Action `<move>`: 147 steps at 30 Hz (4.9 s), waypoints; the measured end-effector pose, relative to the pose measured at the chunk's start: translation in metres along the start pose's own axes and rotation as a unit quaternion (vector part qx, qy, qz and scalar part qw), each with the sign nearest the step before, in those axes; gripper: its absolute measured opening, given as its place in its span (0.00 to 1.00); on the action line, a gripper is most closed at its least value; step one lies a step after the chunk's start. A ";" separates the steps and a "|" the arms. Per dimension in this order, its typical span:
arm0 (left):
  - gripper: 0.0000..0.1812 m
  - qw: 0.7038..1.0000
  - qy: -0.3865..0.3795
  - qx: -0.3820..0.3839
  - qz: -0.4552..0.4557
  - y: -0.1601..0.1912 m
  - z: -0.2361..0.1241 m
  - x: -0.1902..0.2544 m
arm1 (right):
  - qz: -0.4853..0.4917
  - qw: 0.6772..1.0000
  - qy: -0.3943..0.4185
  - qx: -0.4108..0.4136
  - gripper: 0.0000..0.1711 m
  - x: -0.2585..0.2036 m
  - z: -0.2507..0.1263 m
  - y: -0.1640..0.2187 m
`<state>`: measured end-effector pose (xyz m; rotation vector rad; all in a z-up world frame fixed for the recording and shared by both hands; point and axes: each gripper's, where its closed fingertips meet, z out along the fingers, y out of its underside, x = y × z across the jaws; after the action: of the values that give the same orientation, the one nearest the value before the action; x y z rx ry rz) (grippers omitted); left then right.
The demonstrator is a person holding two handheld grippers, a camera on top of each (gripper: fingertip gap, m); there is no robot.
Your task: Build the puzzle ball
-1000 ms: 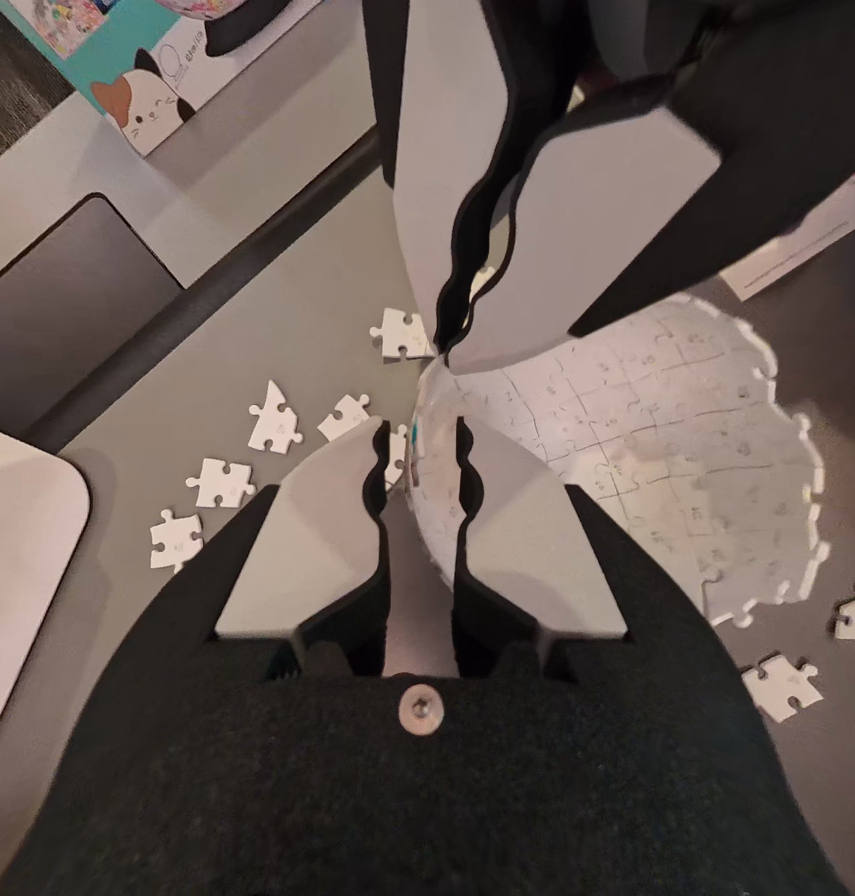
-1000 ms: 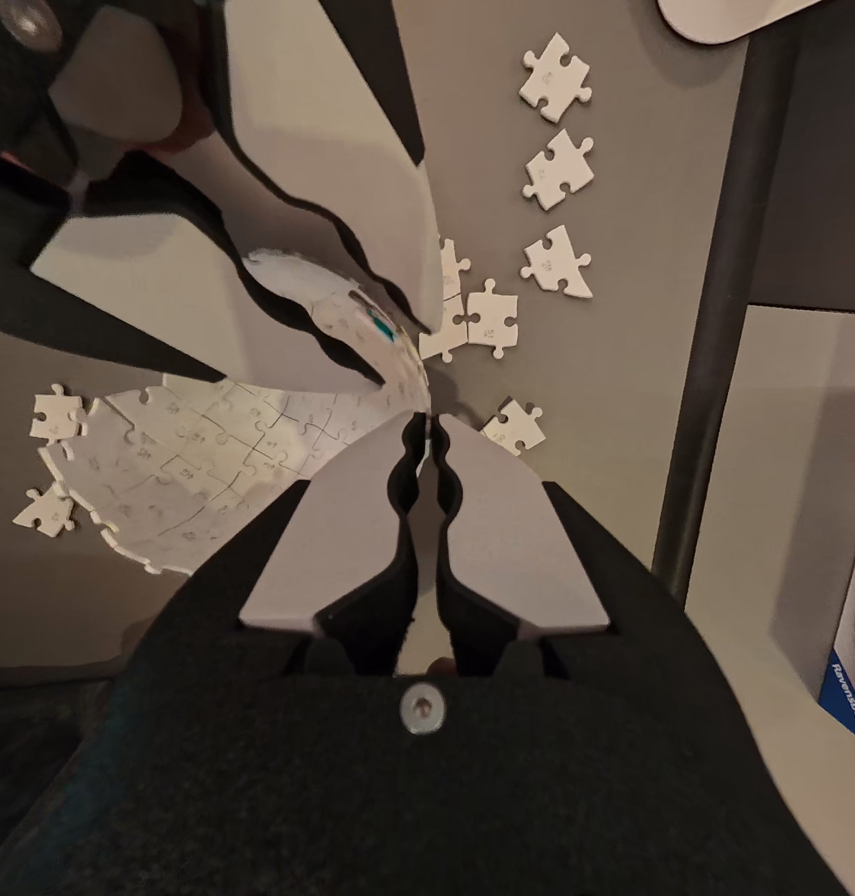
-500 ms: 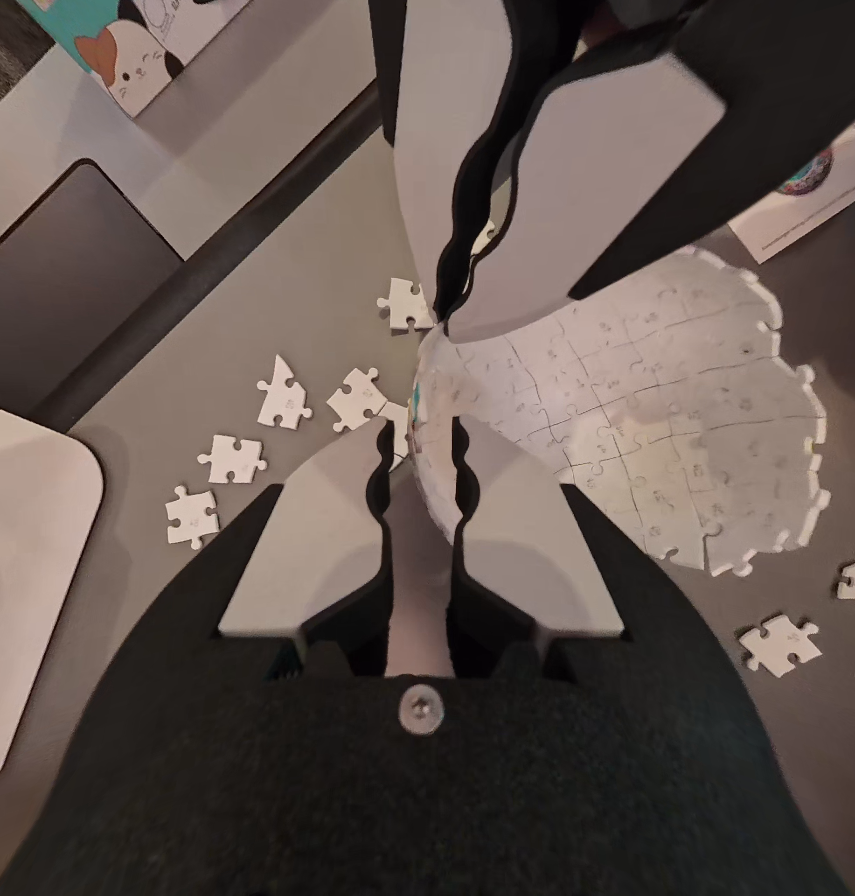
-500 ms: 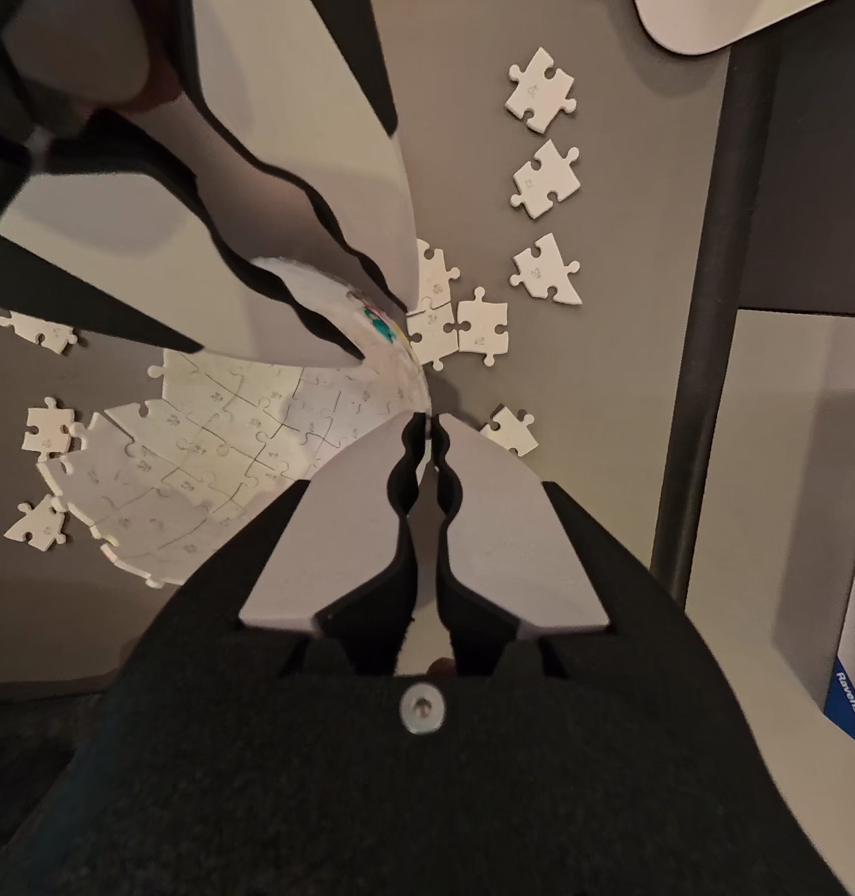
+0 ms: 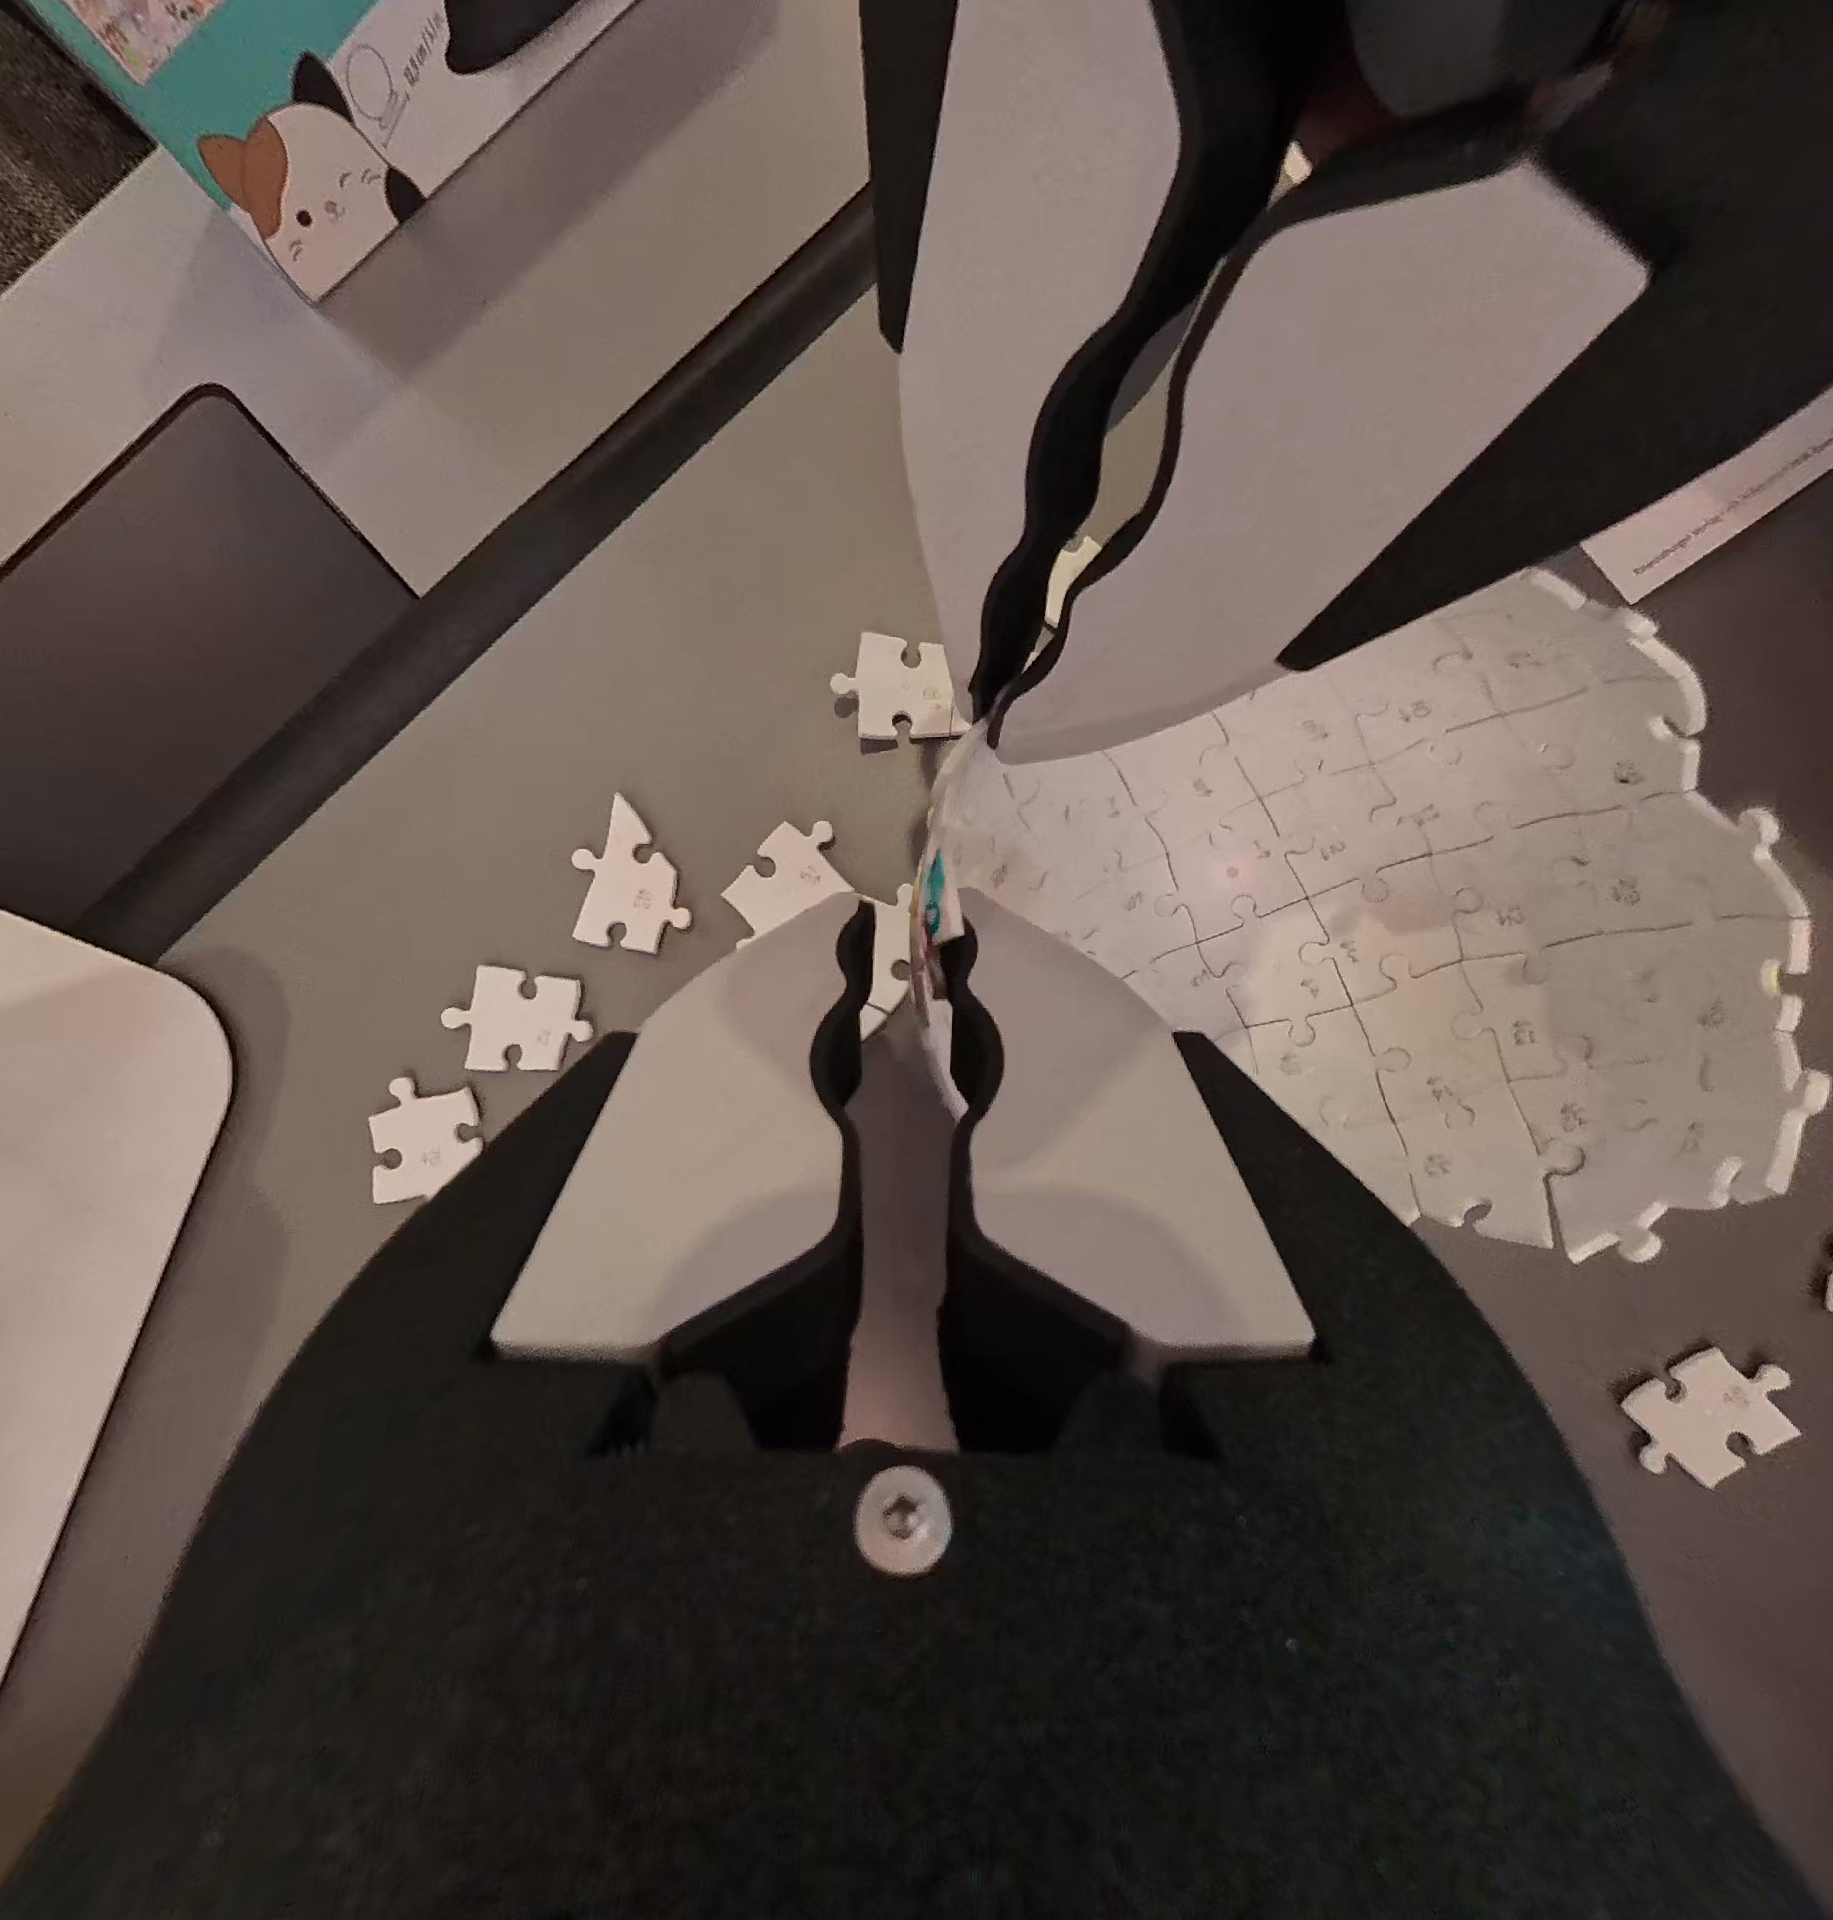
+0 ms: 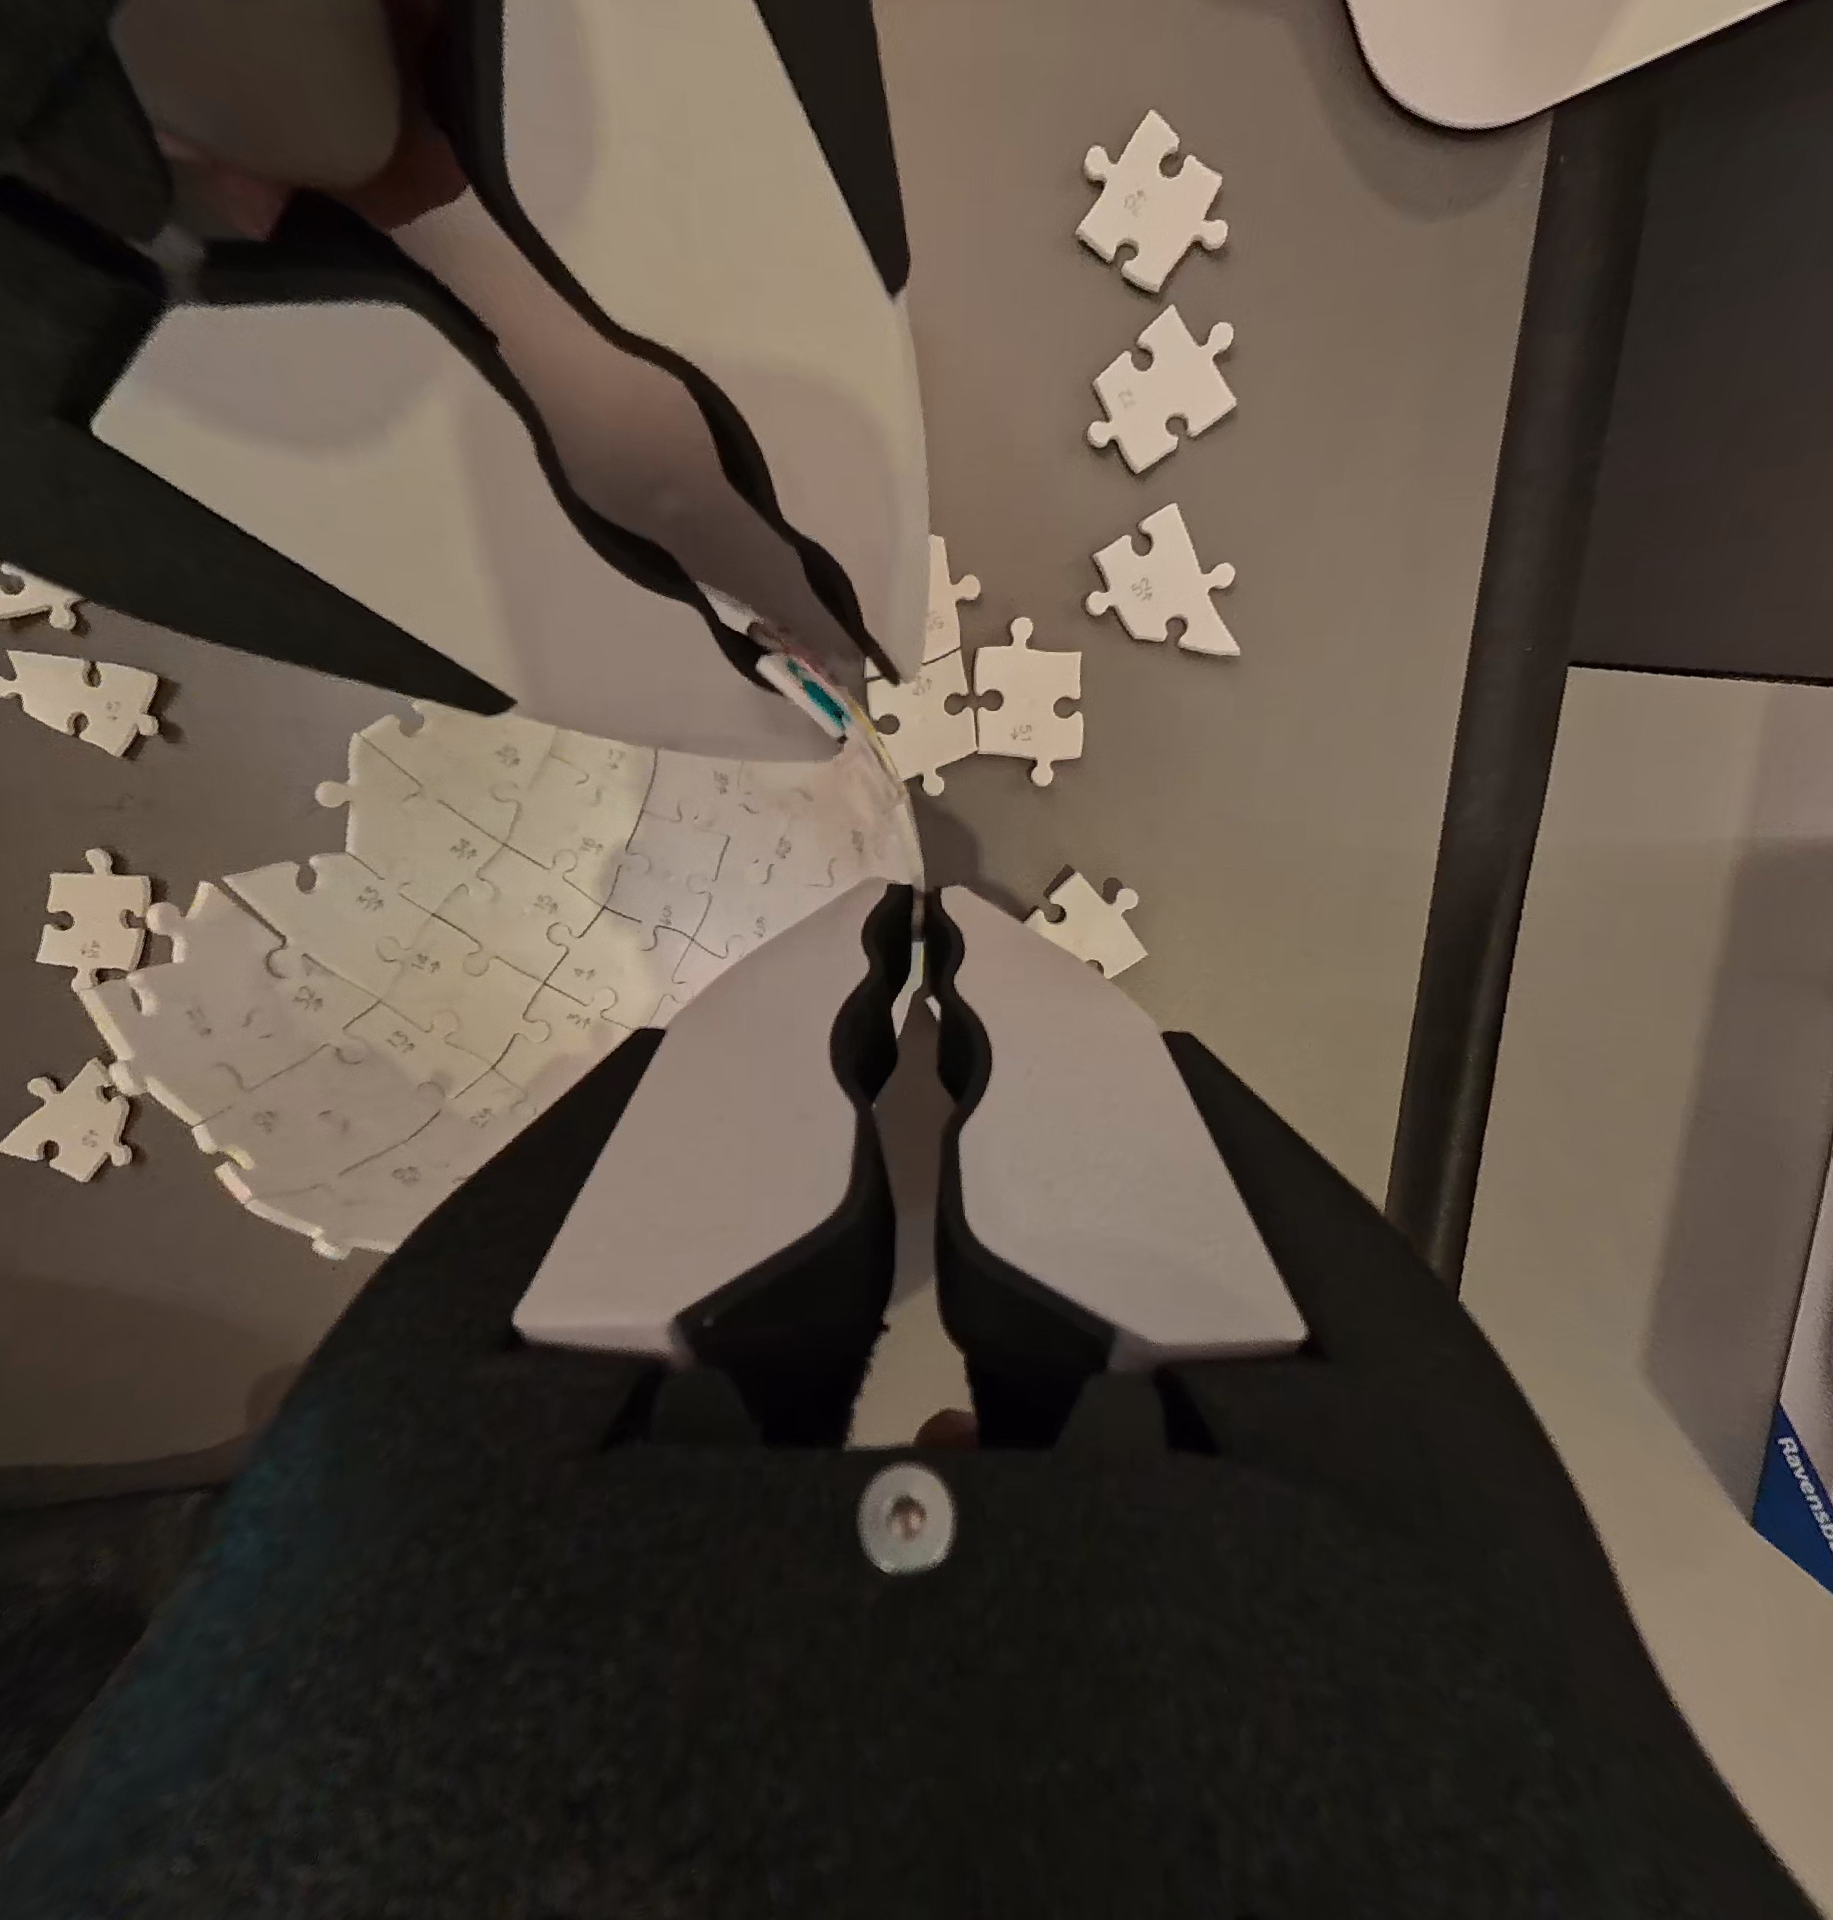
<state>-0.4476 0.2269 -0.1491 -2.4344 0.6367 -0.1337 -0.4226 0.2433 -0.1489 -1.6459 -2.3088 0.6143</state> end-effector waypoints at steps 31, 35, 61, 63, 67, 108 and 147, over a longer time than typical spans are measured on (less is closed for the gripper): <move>0.01 0.999 -0.037 0.006 0.037 -0.003 0.001 -0.001 | -0.061 0.997 0.019 0.032 0.06 0.006 -0.002 -0.003; 0.01 0.999 -0.035 0.006 0.035 -0.003 0.001 0.000 | -0.067 0.997 0.016 0.023 0.09 0.009 -0.008 0.004; 0.01 0.999 -0.036 0.004 0.025 -0.002 0.001 0.000 | -0.051 0.994 -0.045 -0.081 0.02 0.005 0.012 0.013; 0.01 0.999 -0.038 0.004 0.024 -0.002 0.001 -0.001 | -0.055 0.994 -0.040 -0.080 0.02 0.006 0.013 0.012; 0.01 0.999 -0.042 0.012 0.026 -0.004 0.000 -0.002 | -0.080 0.993 -0.003 -0.082 0.09 0.012 0.009 0.012; 0.01 0.998 -0.040 0.029 0.030 -0.007 -0.001 0.002 | -0.029 0.989 -0.136 0.041 0.22 -0.001 -0.009 0.006; 0.01 0.998 -0.047 0.024 0.022 -0.006 -0.002 0.001 | 0.089 0.951 -0.293 0.050 0.16 -0.006 -0.006 0.017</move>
<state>-0.4448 0.2301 -0.1437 -2.3627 0.6371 -0.0156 -0.4040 0.2433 -0.1511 -1.8173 -2.4513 1.4003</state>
